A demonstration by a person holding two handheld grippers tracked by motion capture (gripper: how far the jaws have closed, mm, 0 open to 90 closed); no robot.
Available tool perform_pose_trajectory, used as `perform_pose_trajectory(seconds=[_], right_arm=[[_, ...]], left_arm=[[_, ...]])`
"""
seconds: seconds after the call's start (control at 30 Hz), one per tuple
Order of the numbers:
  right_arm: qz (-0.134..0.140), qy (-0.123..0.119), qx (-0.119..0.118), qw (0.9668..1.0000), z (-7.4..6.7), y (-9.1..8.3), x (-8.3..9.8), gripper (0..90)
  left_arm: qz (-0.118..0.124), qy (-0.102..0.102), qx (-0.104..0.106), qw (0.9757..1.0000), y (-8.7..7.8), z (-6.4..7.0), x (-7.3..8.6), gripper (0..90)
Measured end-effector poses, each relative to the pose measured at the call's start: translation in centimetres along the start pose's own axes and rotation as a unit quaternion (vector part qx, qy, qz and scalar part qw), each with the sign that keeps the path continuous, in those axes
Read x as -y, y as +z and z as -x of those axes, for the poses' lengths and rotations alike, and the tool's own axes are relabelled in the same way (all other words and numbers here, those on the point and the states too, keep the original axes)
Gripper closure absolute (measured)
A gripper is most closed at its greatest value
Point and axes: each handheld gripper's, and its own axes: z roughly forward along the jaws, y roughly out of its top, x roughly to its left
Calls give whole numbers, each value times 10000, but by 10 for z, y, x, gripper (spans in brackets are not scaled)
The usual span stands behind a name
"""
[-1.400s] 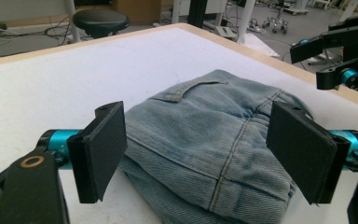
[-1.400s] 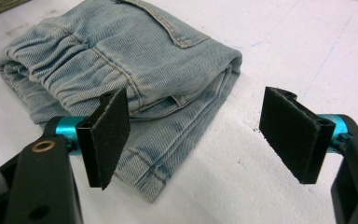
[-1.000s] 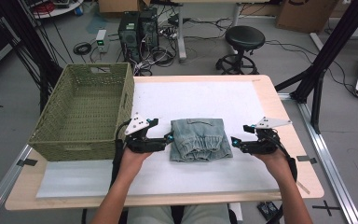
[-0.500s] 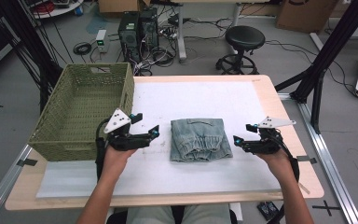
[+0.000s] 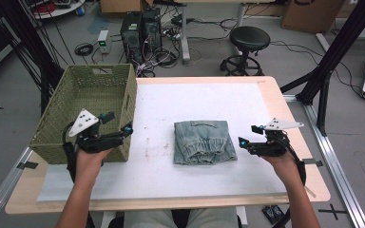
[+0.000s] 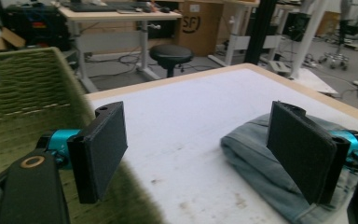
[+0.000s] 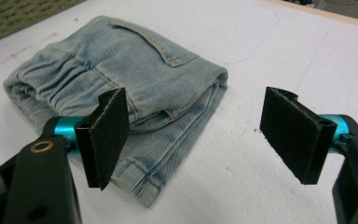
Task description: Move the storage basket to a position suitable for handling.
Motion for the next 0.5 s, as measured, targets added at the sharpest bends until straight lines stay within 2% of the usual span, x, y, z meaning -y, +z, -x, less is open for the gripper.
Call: perform_pose_trajectory(seconds=[0.03,0.13,0.23,0.33,0.4,0.43,0.5], right_arm=[[23,17,13,10000,0,-1,0,242],[98,45,67,9999,2,-4,0,242],[112,77,97,9999,4,-6,1,241],[104,56,112,9999,4,-7,1,242],[100,54,115,9999,4,-7,1,241],[95,58,113,9999,4,-6,1,242],[74,59,112,9999,4,-6,1,242]], left_arm=[[11,-33,-142,9999,-8,-9,0,203],[43,-95,-366,9993,-19,-23,0,203],[71,-145,-501,9986,-28,-33,-1,203],[104,-210,-752,9969,-42,-51,-1,203],[128,-271,-888,9956,-49,-60,0,203],[128,-271,-888,9956,-49,-60,0,203],[117,-313,-1043,9940,-57,-74,1,203]])
